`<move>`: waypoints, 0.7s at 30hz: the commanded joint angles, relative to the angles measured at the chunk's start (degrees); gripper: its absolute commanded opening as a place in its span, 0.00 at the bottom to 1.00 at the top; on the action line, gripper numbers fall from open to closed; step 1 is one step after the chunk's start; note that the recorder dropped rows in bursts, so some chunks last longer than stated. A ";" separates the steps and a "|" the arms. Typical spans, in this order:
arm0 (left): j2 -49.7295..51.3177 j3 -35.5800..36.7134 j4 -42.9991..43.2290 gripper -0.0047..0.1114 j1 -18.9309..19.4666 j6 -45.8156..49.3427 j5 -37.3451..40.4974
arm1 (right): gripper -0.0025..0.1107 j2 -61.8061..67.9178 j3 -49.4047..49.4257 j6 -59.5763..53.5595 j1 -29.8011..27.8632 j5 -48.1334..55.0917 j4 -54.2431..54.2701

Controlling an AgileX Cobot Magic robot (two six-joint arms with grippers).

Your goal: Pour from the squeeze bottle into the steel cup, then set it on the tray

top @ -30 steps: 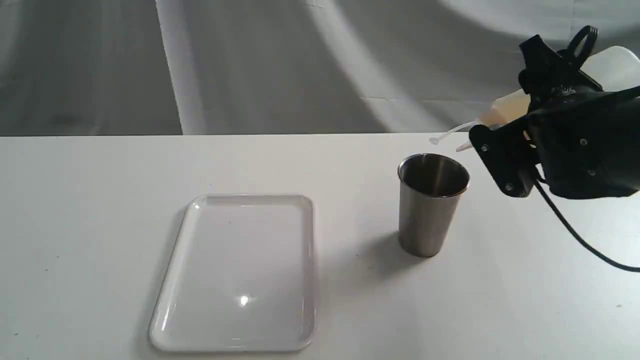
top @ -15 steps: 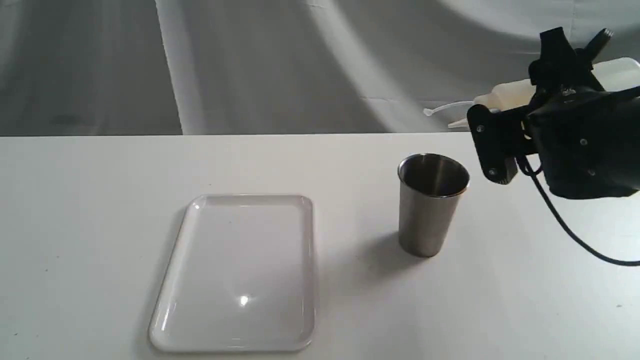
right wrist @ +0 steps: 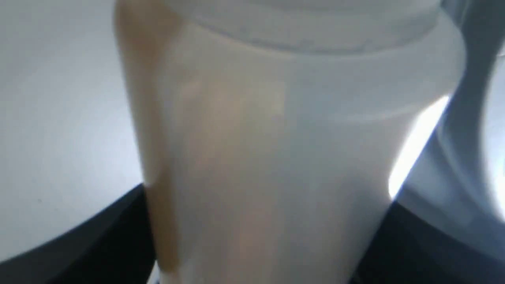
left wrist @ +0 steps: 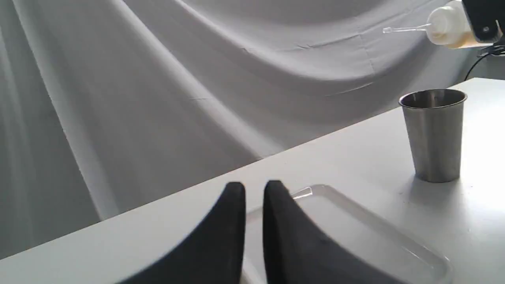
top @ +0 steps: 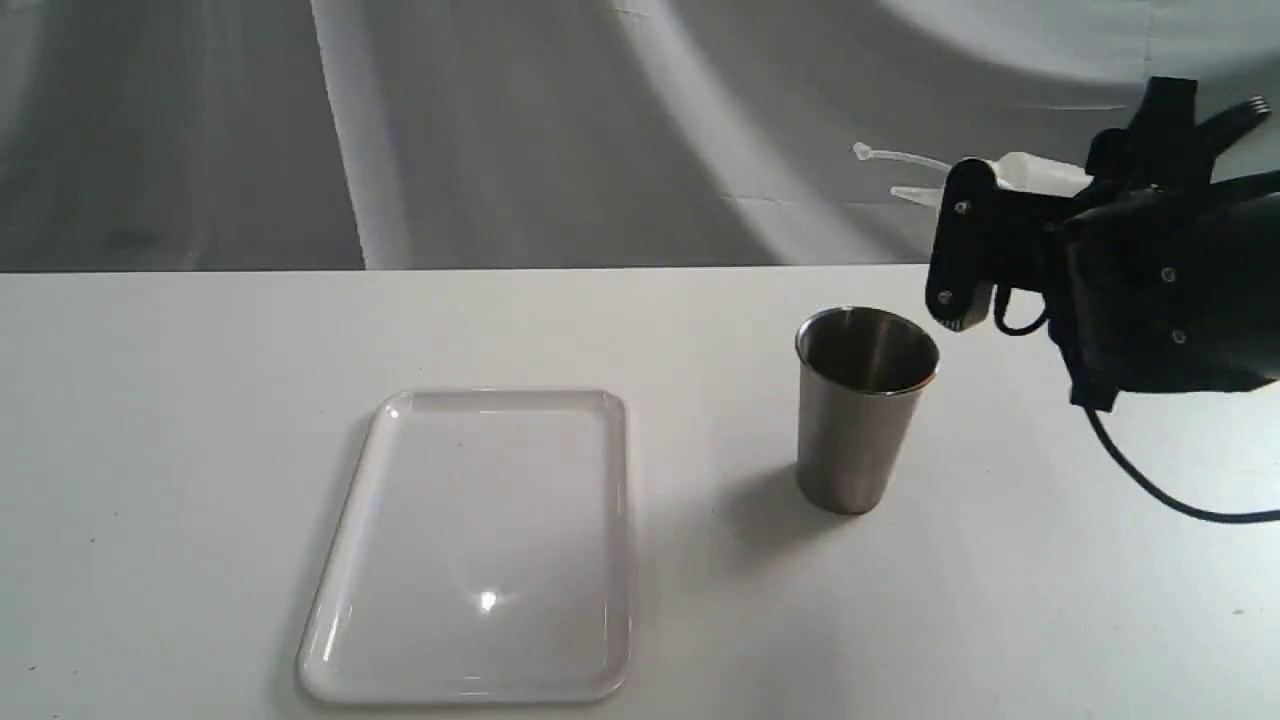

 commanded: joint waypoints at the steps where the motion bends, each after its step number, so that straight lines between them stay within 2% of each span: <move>1: 0.18 0.25 -0.14 0.11 0.11 -0.18 -0.34 | 0.28 -0.61 -0.97 8.52 -0.02 -1.02 0.90; 16: 0.18 0.25 -0.14 0.11 0.11 -0.18 -0.34 | 0.28 -0.61 -0.97 42.14 -0.02 -1.93 5.05; 21: 0.18 0.25 -0.14 0.11 0.11 -0.18 -0.34 | 0.28 -0.61 -0.97 46.51 -0.02 -1.93 8.12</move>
